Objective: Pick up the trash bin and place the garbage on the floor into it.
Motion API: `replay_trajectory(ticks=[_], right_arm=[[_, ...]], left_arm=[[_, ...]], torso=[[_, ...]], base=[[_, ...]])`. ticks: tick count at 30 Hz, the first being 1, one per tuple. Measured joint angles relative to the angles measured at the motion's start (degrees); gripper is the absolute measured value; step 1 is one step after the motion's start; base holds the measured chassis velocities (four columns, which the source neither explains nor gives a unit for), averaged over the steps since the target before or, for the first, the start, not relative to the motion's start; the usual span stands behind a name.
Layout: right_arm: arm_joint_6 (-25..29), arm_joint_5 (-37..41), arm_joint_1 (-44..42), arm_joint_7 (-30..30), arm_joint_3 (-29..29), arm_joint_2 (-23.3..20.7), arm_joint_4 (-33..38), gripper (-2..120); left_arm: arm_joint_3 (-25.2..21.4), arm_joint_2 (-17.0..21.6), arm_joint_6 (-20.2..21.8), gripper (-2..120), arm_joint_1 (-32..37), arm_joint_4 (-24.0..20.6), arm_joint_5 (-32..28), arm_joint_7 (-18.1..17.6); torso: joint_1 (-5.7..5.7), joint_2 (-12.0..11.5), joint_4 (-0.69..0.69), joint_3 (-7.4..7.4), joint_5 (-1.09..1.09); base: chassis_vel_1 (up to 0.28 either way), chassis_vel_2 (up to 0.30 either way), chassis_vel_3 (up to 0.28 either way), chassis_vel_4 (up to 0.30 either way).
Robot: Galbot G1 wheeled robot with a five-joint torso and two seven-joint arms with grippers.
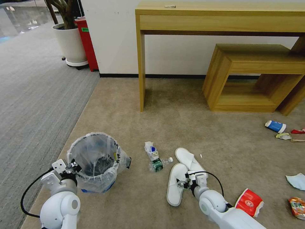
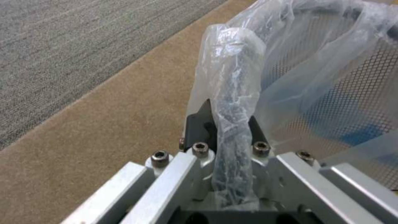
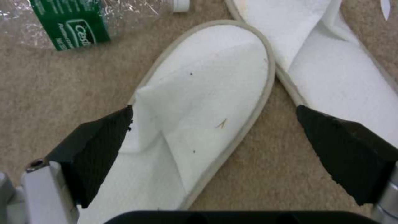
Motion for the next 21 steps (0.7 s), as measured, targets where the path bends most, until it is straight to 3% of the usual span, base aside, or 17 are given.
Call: replay_trajectory(ticks=[21], right_arm=[[2.20, 2.80, 2.38, -1.56, -3.84, 0.48, -1.69, 100]], left_arm=[[-0.23, -0.02, -0.47, 2, 0.32, -0.14, 0.00, 0.04]], torso=[[0.00, 0.00, 0.00, 0.00, 0.00]], base=[[0.000, 0.000, 0.000, 0.000]])
